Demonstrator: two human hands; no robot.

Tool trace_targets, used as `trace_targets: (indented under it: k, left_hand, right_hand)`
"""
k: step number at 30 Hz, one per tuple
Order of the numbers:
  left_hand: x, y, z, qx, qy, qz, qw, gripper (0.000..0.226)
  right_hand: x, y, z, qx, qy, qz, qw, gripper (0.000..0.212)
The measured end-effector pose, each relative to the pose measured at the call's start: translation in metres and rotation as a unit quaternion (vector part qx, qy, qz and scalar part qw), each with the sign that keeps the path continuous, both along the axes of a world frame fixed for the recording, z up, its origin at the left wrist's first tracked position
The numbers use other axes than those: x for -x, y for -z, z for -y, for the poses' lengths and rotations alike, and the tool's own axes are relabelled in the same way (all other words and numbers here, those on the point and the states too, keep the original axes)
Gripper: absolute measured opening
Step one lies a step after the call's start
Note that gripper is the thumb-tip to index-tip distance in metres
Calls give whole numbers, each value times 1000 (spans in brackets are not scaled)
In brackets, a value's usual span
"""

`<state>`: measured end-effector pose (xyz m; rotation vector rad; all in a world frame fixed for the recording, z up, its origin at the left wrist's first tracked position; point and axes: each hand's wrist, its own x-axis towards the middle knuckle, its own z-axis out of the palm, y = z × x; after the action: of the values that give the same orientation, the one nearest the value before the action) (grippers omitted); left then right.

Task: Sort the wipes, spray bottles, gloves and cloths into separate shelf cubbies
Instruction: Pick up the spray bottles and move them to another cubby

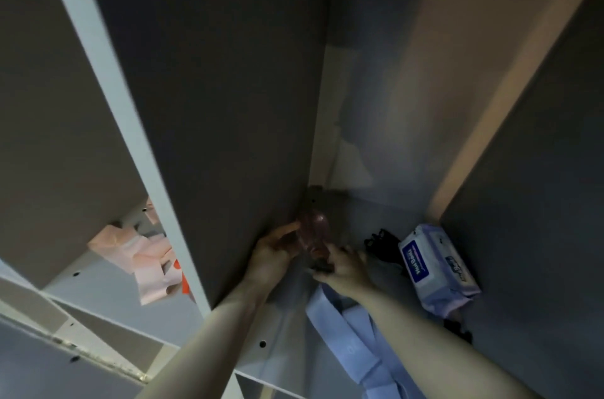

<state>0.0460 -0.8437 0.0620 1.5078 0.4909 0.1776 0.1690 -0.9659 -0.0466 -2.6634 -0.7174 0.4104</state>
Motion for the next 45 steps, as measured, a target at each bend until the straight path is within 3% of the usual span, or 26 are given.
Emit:
trace_targets:
  k: [2, 4, 8, 10, 13, 18, 21, 24, 27, 30, 34, 37, 38, 42, 45]
  left_hand:
    - [-3, -2, 2, 17, 1, -4, 1000, 34]
    - [-7, -2, 3, 22, 1, -11, 1000, 30]
    - [-12, -5, 1, 33, -10, -31, 999, 42]
    - [-12, -6, 0, 31, -10, -31, 999, 41]
    - [-13, -8, 0, 21, -1, -26, 999, 41]
    - [-13, -7, -3, 6, -2, -20, 1000, 42]
    - [-11, -7, -1, 12, 1, -16, 1000, 41]
    - [-5, -12, 2, 8, 9, -8, 1000, 41]
    - [11, -27, 7, 1, 10, 14, 1000, 39]
    - [40, -48, 14, -20, 15, 52, 998, 39]
    - [111, -77, 18, -61, 46, 119, 990, 36]
    - [168, -82, -3, -94, -3, 126, 988, 35]
    - [186, -82, -14, -117, -30, 122, 985, 35]
    - [257, -83, -62, -154, -147, 106, 971, 35]
    - [318, -85, -100, -137, -219, 90, 962, 34]
  right_hand:
    - [-7, -7, -6, -119, 56, -100, 986, 56]
    - [-14, -19, -11, -212, 121, -140, 960, 44]
    - [-21, -69, -22, -401, 201, -238, 862, 17]
    - [-27, -82, -22, -424, 226, -272, 834, 12]
    - [-35, -87, -12, -424, 255, -315, 810, 23]
    - [-34, -87, -1, -401, 264, -336, 811, 32]
    - [-21, -91, -1, -364, 255, -318, 837, 34]
    - [-4, -114, 3, -316, 262, -243, 879, 33]
    - [17, -147, 19, -391, 243, -154, 875, 31]
    - [59, -183, 38, -452, 170, -162, 861, 33]
    - [124, -207, 58, -435, 61, -182, 880, 34]
    - [164, -221, 56, -332, -28, -213, 918, 72]
    - [176, -222, 50, -307, -38, -221, 925, 73]
    - [226, -230, 4, -280, -64, -249, 925, 30]
    - [268, -235, -48, -237, -113, -274, 925, 30]
